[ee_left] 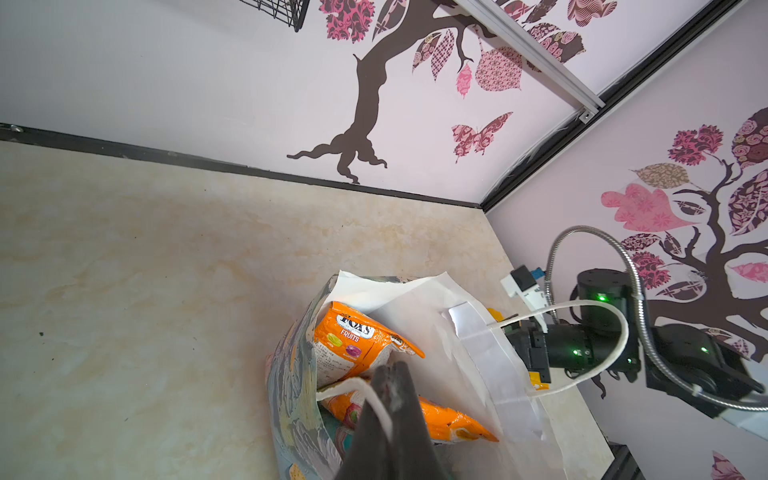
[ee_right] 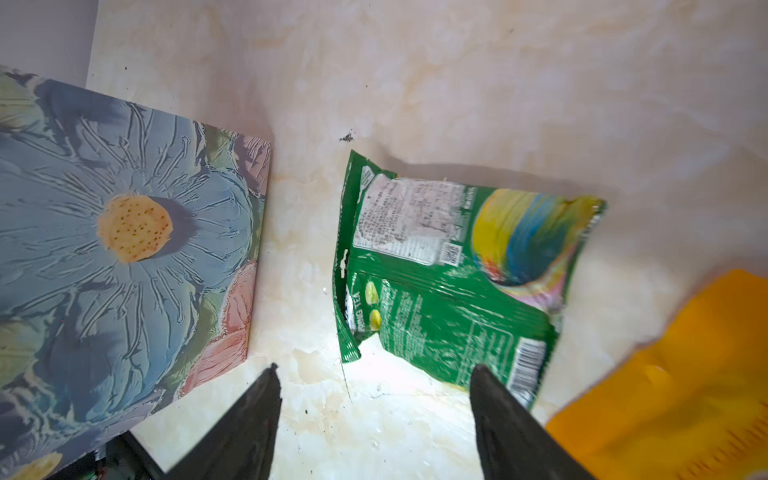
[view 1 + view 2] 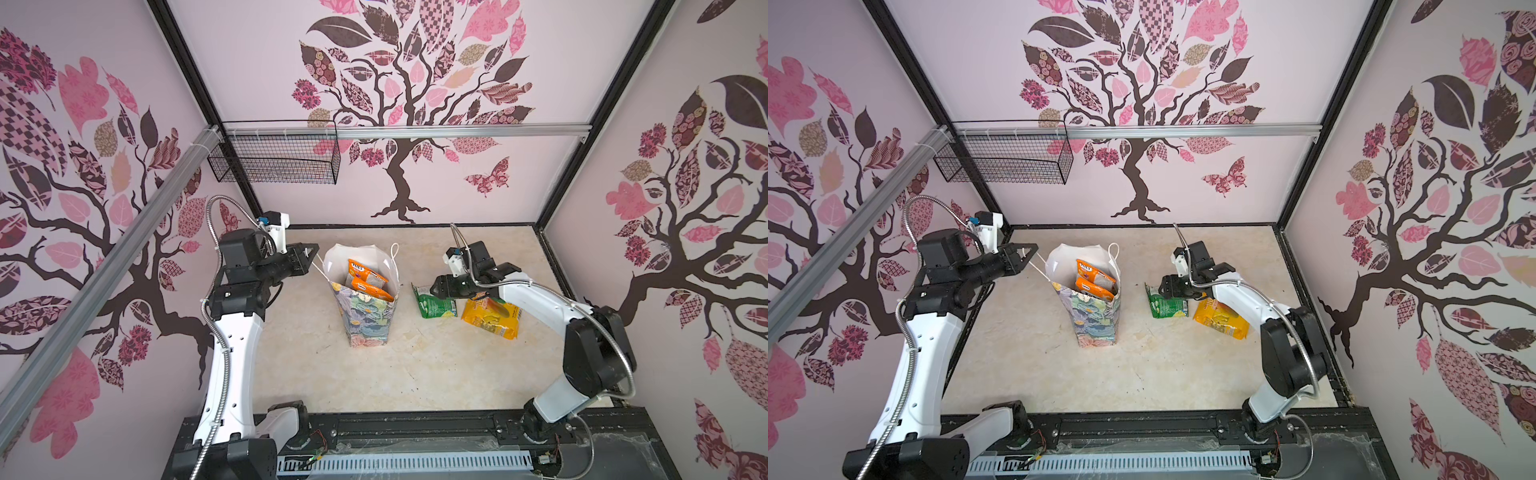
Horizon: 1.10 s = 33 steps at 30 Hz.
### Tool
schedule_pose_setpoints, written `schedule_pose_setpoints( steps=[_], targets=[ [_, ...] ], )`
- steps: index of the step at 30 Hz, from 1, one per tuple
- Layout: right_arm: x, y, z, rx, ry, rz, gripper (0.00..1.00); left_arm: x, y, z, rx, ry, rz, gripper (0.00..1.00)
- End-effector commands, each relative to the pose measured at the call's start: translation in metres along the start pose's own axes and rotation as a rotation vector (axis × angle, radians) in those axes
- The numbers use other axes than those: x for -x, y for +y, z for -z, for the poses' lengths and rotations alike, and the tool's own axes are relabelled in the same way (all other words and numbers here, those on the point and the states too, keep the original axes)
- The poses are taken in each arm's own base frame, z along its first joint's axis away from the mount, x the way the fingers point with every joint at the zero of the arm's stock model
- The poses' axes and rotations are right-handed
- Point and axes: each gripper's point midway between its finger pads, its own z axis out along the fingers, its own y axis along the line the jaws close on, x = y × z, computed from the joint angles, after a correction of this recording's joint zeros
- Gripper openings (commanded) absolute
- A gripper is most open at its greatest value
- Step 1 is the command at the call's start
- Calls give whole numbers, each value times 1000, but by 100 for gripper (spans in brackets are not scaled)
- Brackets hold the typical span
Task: Place the snacks into the paper bag
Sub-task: 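Lower the open right gripper down to the green packet's edge, then close the right gripper on the green packet's edge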
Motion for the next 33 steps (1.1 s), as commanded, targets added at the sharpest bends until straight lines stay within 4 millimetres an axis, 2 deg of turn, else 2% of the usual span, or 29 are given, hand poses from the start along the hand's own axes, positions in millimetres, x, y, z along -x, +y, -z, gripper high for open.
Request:
schedule_pose_setpoints(
  steps=[1, 4, 6, 7, 11, 14, 24, 33],
  targets=[
    [-8, -23, 13, -117, -44, -16, 70, 15, -8, 10, -16, -76, -55, 0],
    [-18, -27, 15, -128, -41, -29, 62, 15, -7, 9, -17, -76, -53, 0],
    [-23, -20, 14, -96, -34, -21, 52, 15, -8, 10, -19, -77, -54, 0],
    [-25, -13, 13, -95, -36, -2, 50, 15, -8, 10, -18, -77, -53, 0],
    [-35, 23, 5, -122, -27, 117, 54, 16, -7, 11, -12, -82, -54, 0],
    [-39, 36, -6, -86, -7, 107, 54, 17, -6, 12, -9, -85, -54, 0],
    [-42, 47, -47, -165, 43, 147, 53, 16, -3, 12, 2, -81, -52, 0],
    [-47, 43, -77, -187, 87, 162, 50, 16, -2, 10, -5, -82, -47, 0]
  ],
)
